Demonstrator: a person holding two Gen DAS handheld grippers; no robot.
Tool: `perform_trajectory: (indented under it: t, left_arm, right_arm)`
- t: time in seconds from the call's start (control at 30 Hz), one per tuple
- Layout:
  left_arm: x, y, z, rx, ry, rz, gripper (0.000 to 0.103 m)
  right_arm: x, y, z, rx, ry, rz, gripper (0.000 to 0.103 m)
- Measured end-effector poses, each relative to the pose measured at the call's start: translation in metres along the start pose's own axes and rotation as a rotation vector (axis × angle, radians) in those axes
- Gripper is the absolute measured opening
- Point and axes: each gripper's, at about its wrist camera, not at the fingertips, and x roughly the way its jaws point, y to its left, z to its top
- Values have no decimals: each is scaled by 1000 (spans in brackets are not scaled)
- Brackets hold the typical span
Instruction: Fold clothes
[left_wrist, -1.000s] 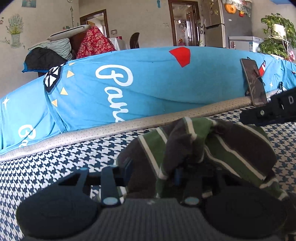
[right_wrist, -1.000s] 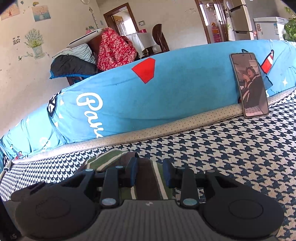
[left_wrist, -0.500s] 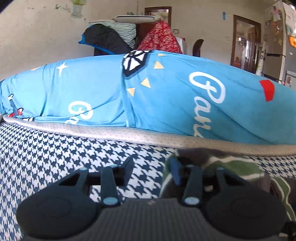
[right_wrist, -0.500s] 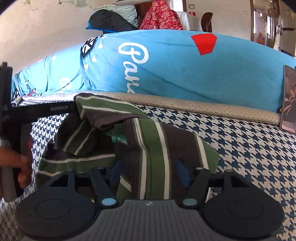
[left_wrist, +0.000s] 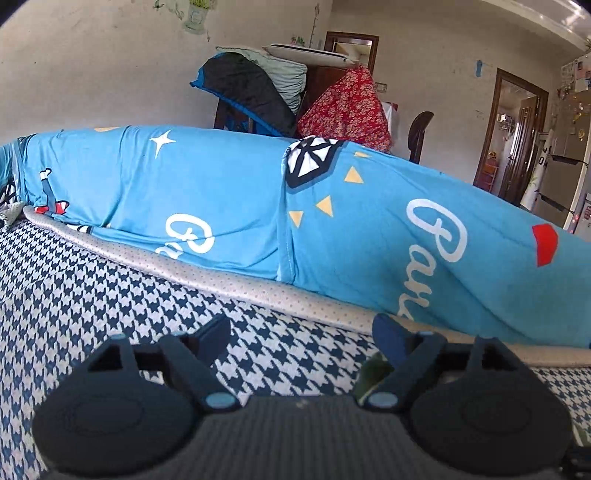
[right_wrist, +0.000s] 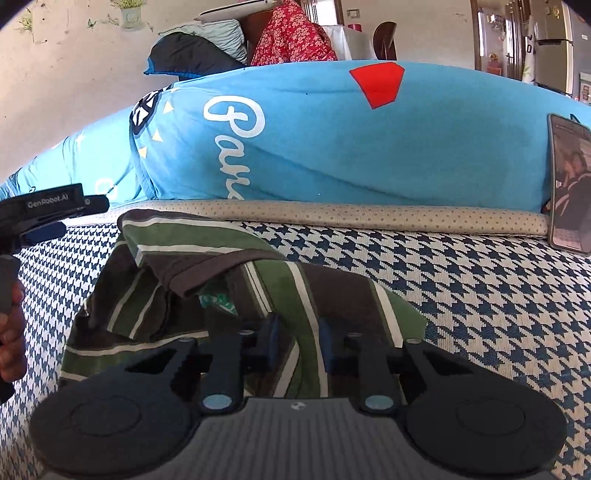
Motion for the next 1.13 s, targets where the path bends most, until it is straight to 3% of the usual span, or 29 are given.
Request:
perform_trajectory:
  t: [0.1,0.23,0.57,0.6,0.73,0.83,1.13]
  left_arm:
    - [-11,-9,0,15,-17,-52,90]
    - [-23,-19,-3,38,-24,-107,99]
    - [-25,-35,-19,49,45,-165,100]
    - [-24,-35,-20,46,55,-168,100]
    - [-16,-37,-26,44,88,-164,101]
    - [-8,-37,-30,56,107,-142,101]
    - [9,-28,-35,54,148,-23,103]
  right_arm:
    - [-5,4,2,-17,-26,21,25]
    - [-10,13,4,-50,-79,30,53]
    - [9,24,-1,-70,-63,-2,54]
    - [11,23,-2,-66,-61,-13,51]
    - [12,17,-1,-16,-58,-22,20]
    - [8,13,1,6,-81,-37,8]
    - [-27,-24,16,155,-235,-210,6]
